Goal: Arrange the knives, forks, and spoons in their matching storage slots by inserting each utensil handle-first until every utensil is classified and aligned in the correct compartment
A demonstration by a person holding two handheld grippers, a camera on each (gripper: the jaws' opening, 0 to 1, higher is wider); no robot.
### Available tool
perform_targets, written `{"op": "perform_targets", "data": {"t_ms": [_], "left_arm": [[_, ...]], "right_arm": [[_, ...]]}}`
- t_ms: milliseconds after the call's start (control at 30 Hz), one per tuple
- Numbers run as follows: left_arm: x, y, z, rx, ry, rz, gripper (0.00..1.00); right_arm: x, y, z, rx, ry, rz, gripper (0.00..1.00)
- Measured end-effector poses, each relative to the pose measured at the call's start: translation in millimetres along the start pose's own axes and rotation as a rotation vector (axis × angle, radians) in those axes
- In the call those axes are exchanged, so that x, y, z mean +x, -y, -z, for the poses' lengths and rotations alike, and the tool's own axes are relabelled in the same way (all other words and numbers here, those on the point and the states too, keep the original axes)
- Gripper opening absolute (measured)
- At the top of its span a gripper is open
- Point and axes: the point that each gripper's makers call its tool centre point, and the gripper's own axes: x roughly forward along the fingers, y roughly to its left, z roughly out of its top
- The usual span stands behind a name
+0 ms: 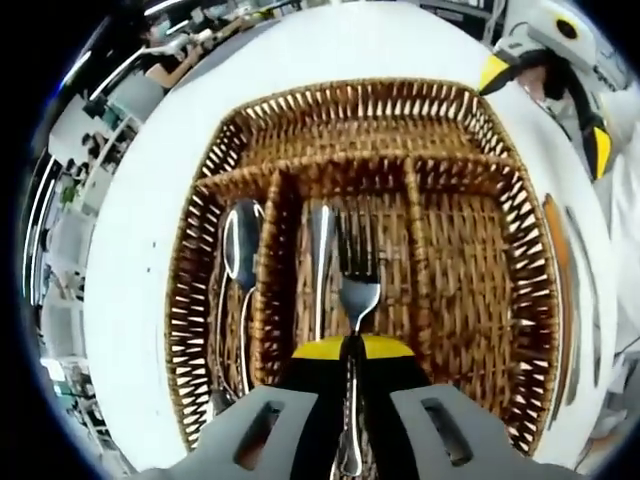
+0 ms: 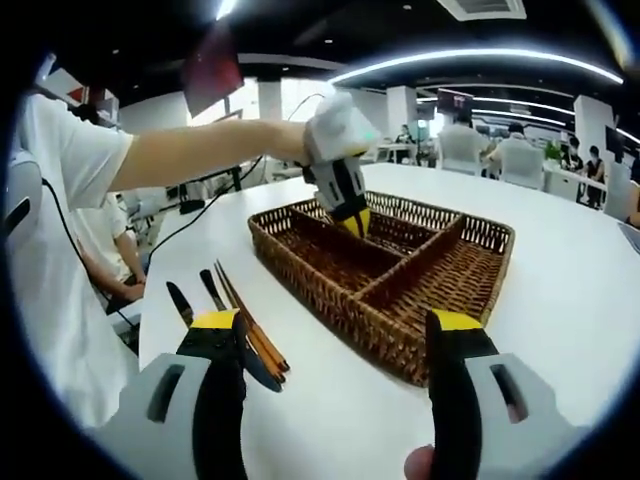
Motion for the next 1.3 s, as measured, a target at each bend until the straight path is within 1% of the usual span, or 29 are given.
{"op": "perform_targets", "data": {"t_ms": [267,367,633,767,933,1000,1033,1300], "left_arm": [[0.7,1.7,-0.7,-0.009,0.006,-0.006,0.03],[0.7,2.6,-0.7,-0.002,0.013,0.0,0.03],[0.0,2.2,3.1,-0.021,0.02,0.015,0.03],[-0.2,3.6,3.8,-0.008,0.027,0.026,0.02],[-0.7,4.8,3.8,-0.002,0.026,0.032,0.02],[-1.0,7.7,3.5,0.013,0.029,0.045,0.02],[-1.2,9.7,3.6,0.006,0.028,0.053,0.02],[0.8,10.5,4.8,0.005,0.015,0.052,0.04]], "right_arm": [[-1.3,1.5,2.3,0.004,-0.002,0.002,0.76],[-1.5,1.6,2.8,0.005,-0.001,0.002,0.76],[-2.2,0.6,3.5,0.002,-0.006,0.003,0.76],[-2.8,0.6,2.6,0.001,-0.005,0.005,0.76],[-2.9,-0.2,2.7,0.0,-0.007,0.004,0.76],[-3.1,-0.2,3.0,0.0,-0.008,0.004,0.76],[-3.1,-0.2,3.1,0.001,-0.009,0.004,0.76],[-4.0,-0.2,2.0,0.001,-0.008,0.004,0.76]]}}
